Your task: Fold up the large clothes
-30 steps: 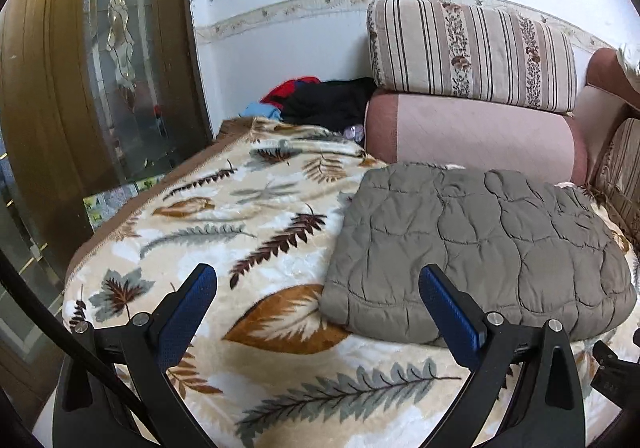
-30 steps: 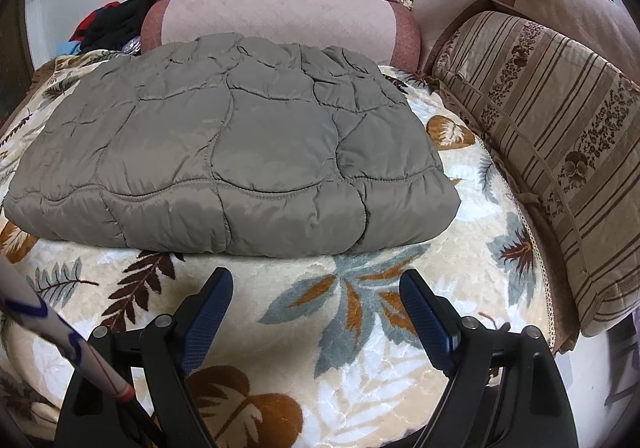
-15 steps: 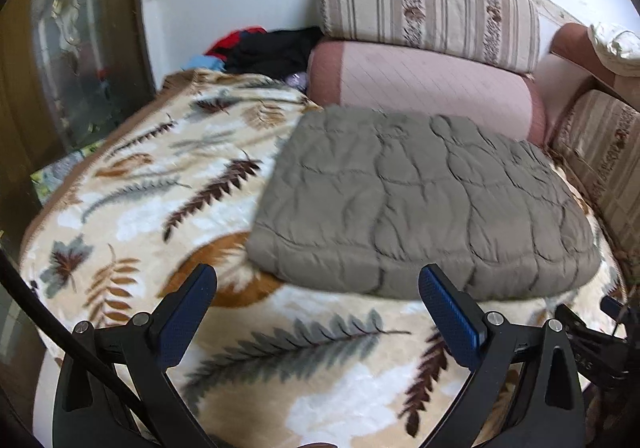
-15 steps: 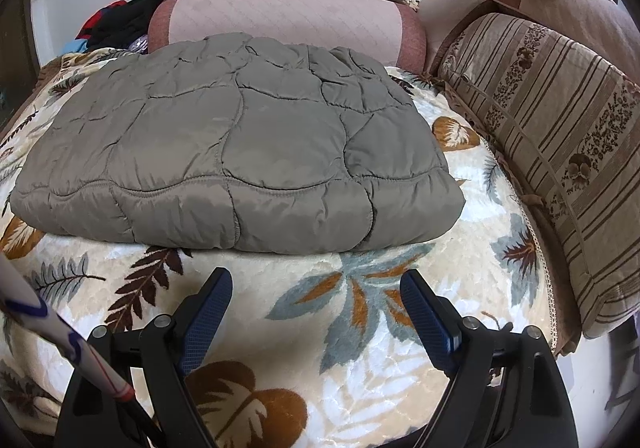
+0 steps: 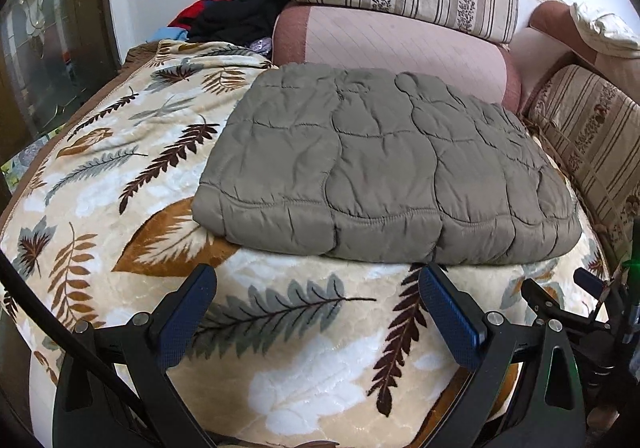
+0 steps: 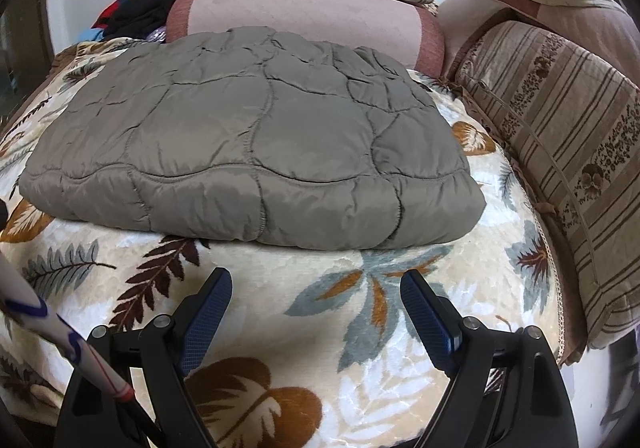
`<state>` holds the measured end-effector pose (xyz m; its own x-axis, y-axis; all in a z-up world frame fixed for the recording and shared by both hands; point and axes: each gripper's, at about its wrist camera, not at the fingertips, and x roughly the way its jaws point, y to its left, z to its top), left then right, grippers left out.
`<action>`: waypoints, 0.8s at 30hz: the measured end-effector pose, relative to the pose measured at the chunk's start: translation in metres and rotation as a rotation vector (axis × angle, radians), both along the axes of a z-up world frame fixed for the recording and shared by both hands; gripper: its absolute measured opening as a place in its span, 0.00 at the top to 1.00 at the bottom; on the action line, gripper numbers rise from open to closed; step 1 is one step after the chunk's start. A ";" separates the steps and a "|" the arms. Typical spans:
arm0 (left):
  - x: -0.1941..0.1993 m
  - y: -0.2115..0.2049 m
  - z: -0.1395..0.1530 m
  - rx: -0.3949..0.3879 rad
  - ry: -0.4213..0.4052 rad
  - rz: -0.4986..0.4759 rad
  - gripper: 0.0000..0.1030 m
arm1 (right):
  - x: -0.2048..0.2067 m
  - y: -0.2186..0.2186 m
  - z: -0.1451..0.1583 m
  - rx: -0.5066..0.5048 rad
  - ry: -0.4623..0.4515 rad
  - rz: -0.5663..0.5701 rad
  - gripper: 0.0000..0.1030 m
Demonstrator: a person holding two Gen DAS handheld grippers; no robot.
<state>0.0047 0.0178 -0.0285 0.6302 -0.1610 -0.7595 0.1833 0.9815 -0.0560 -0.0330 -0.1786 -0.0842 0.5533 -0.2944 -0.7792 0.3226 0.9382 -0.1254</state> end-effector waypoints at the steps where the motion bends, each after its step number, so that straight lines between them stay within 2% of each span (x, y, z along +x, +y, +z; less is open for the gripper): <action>1: -0.001 -0.001 -0.001 0.006 -0.001 0.000 0.02 | 0.000 0.001 -0.001 -0.002 0.001 0.003 0.13; 5: -0.002 -0.003 -0.003 0.036 -0.011 0.007 0.02 | 0.001 0.002 -0.004 -0.005 0.010 0.006 0.13; 13: -0.014 -0.014 0.005 0.094 -0.097 -0.018 0.02 | 0.001 -0.003 -0.007 0.003 0.020 -0.007 0.13; 24: -0.012 -0.018 -0.003 0.111 -0.078 -0.026 0.02 | 0.001 -0.006 -0.013 0.014 0.034 -0.006 0.12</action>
